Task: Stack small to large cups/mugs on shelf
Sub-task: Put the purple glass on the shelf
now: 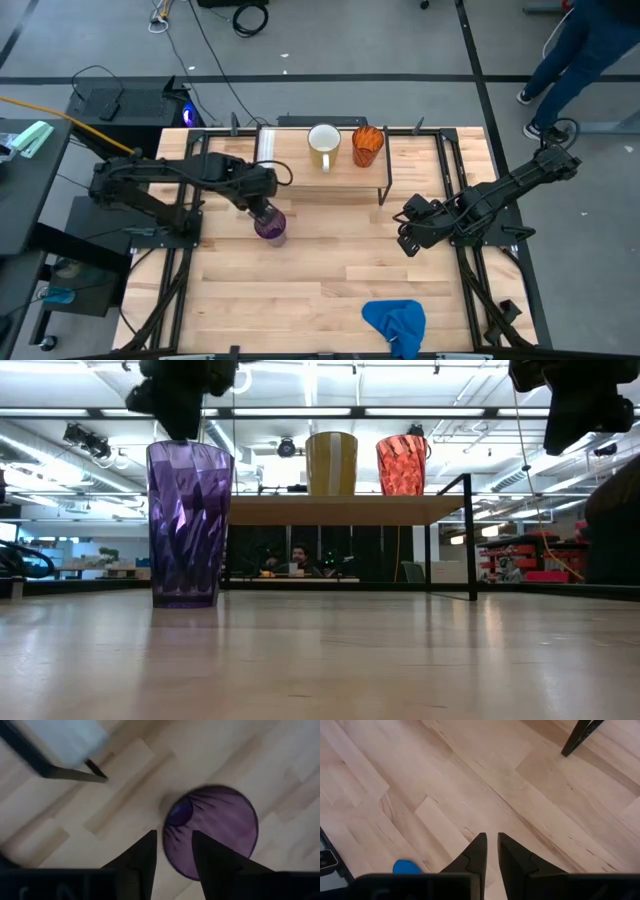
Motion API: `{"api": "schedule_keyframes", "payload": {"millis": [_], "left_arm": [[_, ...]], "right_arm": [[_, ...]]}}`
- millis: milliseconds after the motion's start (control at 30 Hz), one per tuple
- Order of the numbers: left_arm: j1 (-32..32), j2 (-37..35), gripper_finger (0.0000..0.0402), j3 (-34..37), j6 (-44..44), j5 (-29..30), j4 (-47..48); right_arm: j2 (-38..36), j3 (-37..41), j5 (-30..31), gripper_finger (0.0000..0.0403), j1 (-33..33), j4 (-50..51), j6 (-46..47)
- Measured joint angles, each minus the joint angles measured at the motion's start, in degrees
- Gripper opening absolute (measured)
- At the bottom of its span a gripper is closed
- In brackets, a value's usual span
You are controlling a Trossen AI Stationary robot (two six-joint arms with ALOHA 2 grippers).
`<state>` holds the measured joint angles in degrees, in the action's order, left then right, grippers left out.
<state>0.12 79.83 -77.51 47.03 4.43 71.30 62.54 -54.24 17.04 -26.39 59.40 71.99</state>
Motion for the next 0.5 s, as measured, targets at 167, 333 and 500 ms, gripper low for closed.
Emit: {"api": "schedule_keyframes", "payload": {"millis": [167, 333, 500], "left_arm": [[0.6, 0.0, 0.0131, 5.3, -1.2, -1.9, -2.2], [1.3, 0.0, 0.0127, 7.0, -1.2, -1.7, -2.9], [1.3, 0.0, 0.0132, 8.7, -1.3, -2.1, -7.1]], "right_arm": [[0.0, 0.0, 0.0, 0.0052, 0.0, 0.0, 0.1], [0.0, 0.0, 0.0, 0.0052, 0.0, 0.0, 0.1], [0.0, 0.0, 0.0, 0.0052, 0.0, -0.2, 0.5]]}}
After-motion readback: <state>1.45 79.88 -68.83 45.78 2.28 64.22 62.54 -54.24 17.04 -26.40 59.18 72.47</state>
